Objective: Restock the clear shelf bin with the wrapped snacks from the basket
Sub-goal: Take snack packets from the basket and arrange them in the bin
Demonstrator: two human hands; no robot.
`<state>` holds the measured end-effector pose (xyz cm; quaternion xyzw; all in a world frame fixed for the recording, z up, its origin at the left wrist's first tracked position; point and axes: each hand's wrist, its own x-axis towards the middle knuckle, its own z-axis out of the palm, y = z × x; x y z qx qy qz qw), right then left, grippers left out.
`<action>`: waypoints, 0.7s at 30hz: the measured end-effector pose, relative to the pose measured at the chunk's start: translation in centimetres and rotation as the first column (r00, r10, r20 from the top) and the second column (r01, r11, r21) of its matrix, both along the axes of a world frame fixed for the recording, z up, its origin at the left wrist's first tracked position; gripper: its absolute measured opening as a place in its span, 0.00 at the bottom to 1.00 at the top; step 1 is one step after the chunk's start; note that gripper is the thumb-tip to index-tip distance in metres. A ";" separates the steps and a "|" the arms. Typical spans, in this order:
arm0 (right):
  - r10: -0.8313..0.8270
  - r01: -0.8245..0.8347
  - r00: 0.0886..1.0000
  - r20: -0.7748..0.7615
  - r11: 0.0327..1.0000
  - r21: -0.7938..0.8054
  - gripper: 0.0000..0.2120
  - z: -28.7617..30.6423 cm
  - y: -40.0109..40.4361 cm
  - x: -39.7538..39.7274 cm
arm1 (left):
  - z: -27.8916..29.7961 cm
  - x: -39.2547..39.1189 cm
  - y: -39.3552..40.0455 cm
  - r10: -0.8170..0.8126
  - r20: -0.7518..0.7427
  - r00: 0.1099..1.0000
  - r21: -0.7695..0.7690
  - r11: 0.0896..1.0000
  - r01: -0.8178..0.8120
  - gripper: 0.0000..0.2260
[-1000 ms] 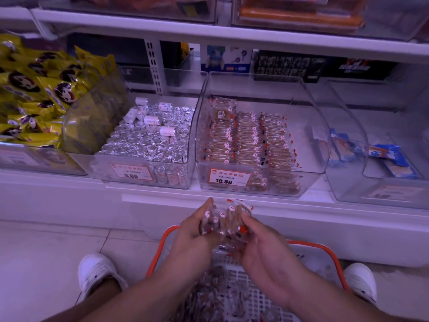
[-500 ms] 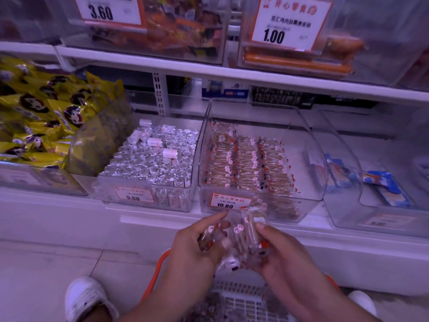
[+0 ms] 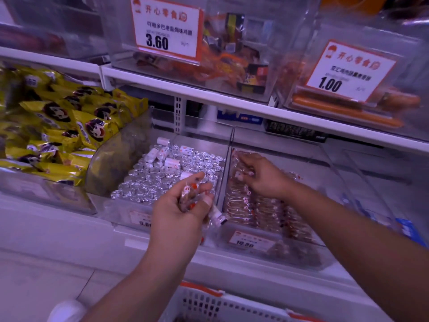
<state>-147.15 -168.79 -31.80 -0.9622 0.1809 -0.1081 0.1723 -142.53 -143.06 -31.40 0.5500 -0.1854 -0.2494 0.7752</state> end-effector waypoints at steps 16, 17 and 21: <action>-0.090 -0.054 0.906 -0.413 0.945 -0.323 0.36 -2.9 -3.6 1.7 | -0.1 0.0 -0.8 -0.017 -0.050 0.999 -0.009 1.000 0.017 0.15; -0.076 -0.063 0.905 -0.418 0.949 -0.310 0.36 -2.7 -3.7 1.8 | -0.2 0.0 -0.8 -0.016 -0.049 0.999 -0.007 1.000 0.016 0.15; -0.017 -0.046 0.931 -0.366 0.985 -0.164 0.36 -2.7 -3.3 2.0 | -0.4 0.0 -1.0 -0.018 -0.033 0.999 0.009 1.000 0.018 0.16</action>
